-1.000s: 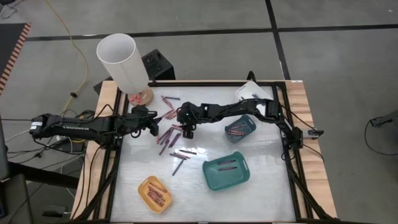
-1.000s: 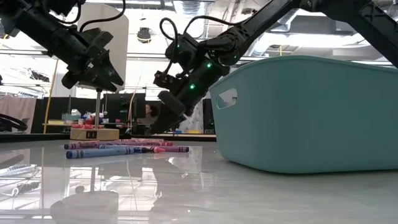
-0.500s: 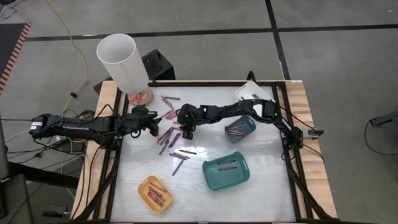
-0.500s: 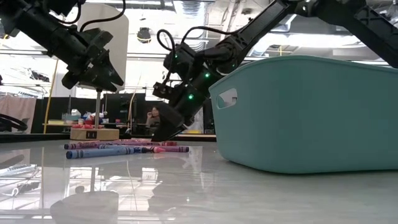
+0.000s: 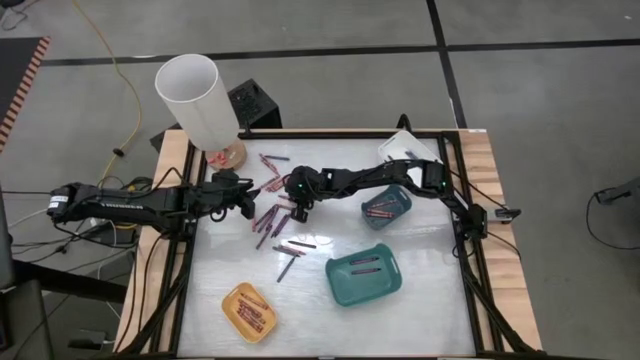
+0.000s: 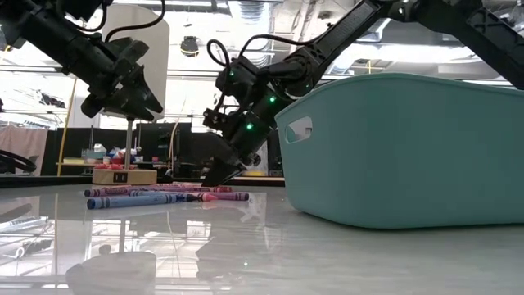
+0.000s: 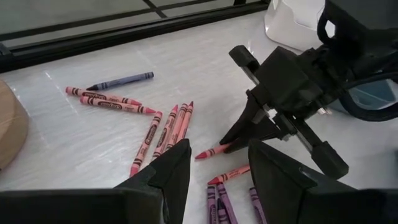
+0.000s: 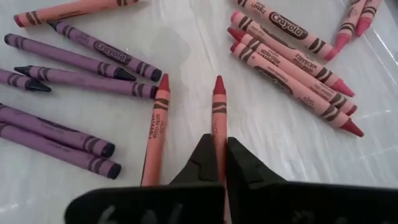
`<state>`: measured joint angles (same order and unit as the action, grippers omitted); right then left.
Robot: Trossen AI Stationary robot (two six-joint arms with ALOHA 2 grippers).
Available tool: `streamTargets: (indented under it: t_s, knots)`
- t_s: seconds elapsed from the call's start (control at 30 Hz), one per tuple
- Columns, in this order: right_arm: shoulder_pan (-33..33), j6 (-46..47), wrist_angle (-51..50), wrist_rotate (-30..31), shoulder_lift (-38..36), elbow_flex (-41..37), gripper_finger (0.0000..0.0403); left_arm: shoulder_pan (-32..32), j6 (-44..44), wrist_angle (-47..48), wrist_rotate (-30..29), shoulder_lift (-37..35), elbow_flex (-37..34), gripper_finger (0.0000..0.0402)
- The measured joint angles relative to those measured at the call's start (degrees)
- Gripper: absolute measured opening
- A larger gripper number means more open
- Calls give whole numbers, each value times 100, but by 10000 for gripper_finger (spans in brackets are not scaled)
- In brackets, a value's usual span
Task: Sort crayons
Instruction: Put the red crayon into the yellow bin
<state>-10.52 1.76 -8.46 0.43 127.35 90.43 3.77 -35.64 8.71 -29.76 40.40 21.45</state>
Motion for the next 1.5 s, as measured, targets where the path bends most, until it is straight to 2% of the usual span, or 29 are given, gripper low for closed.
streamTargets:
  t_s: [0.17, 0.33, 0.57, 0.7, 0.77, 1.1, 1.3, 1.37, 1.5]
  knots:
    - [35, -46, -326, -36, -397, -17, 3, 0, -15, 3, 110, 0, 0, 151]
    - [-5, -372, -950, 30, -1292, 0, 4, 0, -20, 20, 145, -2, 0, 151]
    - [-219, -763, -2558, 1182, -2739, 2, 3, 0, -63, 90, 169, -2, 0, 151]
    - [-365, -573, -3565, 1541, -3378, -14, 3, 0, -63, 88, 173, -2, 0, 151]
    - [-360, -394, -3743, 1551, -3703, -214, 3, 0, -63, 90, 179, -2, 0, 151]
    - [546, 377, -3038, 1691, -5345, -2426, 3, 0, -65, 87, 182, 0, 0, 151]
    - [921, 384, -2912, 1905, -5887, -3536, 3, 0, -167, 86, 179, 0, 0, 151]
    - [1063, 340, -2544, 1891, -5929, -3851, 3, 0, -169, 87, 177, -2, 0, 151]
    - [1386, 243, -1123, 1757, -5728, -4048, 3, 0, -170, 82, 173, -1, 0, 151]
